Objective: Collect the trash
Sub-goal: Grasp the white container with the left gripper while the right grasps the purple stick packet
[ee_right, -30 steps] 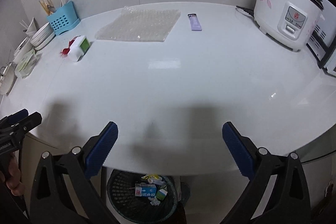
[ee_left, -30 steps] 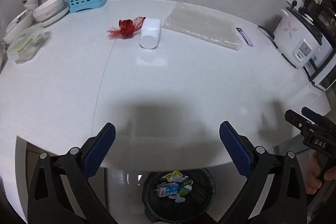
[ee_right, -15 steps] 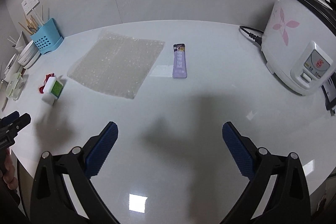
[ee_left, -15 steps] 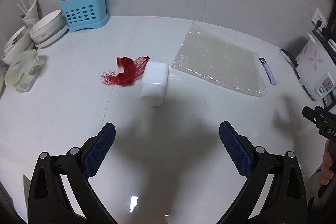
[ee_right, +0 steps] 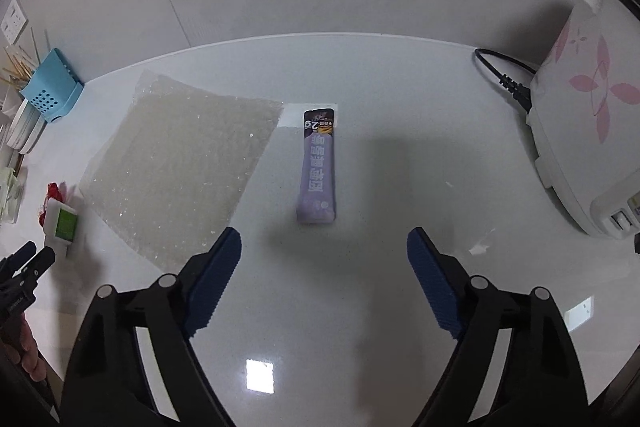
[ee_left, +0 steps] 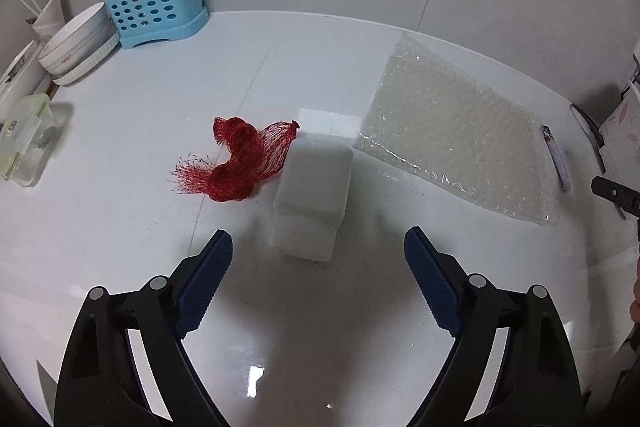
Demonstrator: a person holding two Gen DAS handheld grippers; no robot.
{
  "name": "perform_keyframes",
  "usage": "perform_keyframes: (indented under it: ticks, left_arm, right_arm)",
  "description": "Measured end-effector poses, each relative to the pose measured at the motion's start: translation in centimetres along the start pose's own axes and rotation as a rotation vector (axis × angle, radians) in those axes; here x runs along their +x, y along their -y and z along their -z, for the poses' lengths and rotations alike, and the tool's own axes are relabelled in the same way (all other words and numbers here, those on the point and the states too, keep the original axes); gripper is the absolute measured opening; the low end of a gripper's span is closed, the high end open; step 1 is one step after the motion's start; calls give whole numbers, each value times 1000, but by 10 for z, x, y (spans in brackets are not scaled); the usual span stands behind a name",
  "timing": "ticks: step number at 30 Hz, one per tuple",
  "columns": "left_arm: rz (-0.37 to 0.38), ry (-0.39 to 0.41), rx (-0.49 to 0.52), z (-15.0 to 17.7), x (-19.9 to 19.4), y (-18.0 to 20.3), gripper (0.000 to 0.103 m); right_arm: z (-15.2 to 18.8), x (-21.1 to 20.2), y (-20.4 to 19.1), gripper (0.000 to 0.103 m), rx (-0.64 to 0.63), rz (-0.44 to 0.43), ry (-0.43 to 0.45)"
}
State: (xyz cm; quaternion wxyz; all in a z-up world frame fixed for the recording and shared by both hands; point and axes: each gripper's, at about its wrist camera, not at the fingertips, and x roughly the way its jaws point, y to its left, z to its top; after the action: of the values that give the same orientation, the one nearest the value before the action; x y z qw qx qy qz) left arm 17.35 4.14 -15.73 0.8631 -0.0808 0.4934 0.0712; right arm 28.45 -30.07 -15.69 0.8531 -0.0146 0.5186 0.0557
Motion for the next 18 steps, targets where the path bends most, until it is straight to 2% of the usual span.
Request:
perform_keyframes:
  ticks: [8, 10, 12, 18]
  left_arm:
    - [-14, -34, 19, -11, 19, 4, 74]
    - [-12, -36, 18, -13, 22, 3, 73]
    - [-17, -39, 20, -14, 24, 4, 70]
    - [-26, -63, 19, -16, 31, 4, 59]
  right_arm:
    - [-21, 31, -1, 69, -7, 5, -58]
    - [-24, 40, 0, 63, -1, 16, -74]
    - [-27, 47, 2, 61, 13, 24, -85]
    - [-36, 66, 4, 55, 30, 25, -130]
